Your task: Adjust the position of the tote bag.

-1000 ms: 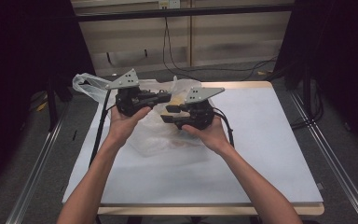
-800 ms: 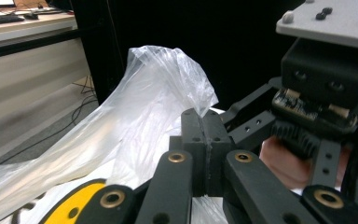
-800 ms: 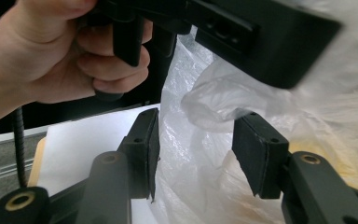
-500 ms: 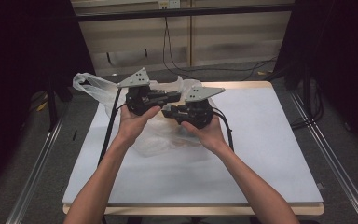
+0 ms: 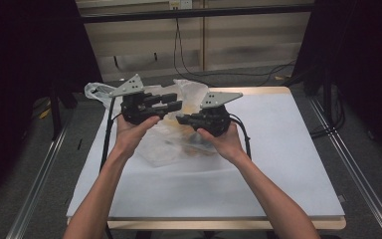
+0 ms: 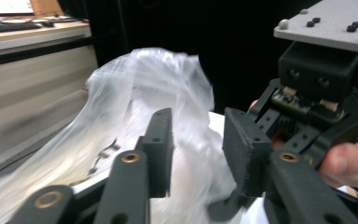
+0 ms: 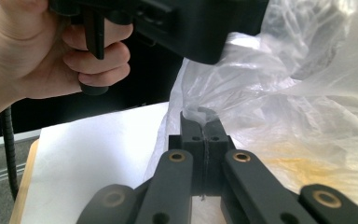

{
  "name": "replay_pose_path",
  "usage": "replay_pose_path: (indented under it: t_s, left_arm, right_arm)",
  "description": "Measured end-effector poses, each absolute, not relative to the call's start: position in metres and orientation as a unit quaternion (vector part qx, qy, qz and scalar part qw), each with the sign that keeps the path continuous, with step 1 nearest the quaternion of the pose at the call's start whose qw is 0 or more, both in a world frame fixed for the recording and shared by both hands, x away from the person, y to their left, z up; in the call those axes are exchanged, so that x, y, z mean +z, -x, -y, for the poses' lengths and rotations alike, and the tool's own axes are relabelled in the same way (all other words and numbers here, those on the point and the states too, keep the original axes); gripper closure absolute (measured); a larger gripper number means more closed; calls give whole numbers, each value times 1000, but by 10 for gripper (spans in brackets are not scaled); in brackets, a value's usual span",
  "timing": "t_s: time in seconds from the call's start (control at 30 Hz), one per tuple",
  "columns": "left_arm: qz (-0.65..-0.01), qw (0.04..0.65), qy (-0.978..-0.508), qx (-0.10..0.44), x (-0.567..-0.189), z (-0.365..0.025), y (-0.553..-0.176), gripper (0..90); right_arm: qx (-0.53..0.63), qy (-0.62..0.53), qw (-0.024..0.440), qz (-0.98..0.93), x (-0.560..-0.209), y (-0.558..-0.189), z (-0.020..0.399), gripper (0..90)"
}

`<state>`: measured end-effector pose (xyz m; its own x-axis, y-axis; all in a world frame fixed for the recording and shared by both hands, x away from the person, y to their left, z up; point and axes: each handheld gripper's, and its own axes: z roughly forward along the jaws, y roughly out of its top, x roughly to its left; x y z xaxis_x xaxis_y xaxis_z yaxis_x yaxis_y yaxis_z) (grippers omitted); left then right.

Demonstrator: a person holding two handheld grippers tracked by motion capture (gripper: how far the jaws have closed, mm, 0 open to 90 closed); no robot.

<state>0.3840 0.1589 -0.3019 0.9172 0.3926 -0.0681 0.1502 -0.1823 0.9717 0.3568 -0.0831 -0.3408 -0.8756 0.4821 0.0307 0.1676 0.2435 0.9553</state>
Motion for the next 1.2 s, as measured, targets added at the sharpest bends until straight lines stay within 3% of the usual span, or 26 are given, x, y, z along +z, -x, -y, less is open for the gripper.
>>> replay_pose_path:
  t_s: [0.23, 0.53, 0.67, 0.73, 1.2]
  left_arm:
    - [-212, 623, -743, 118, -310, -197, -382, 477]
    - [-283, 634, -705, 146, -332, -259, -382, 425]
    - [-297, 636, -696, 151, -339, -275, -382, 425]
    - [-299, 632, -697, 158, -342, -280, -382, 468]
    - [-351, 615, -683, 180, -365, -317, -394, 458]
  right_arm:
    - [582, -212, 138, -773, -339, -355, 91, 900]
    - [589, -220, 149, -763, -333, -354, 109, 900]
    - [593, -223, 153, -758, -330, -353, 116, 900]
    - [594, -224, 154, -757, -329, -353, 118, 900]
    - [612, -237, 176, -733, -319, -346, 149, 900]
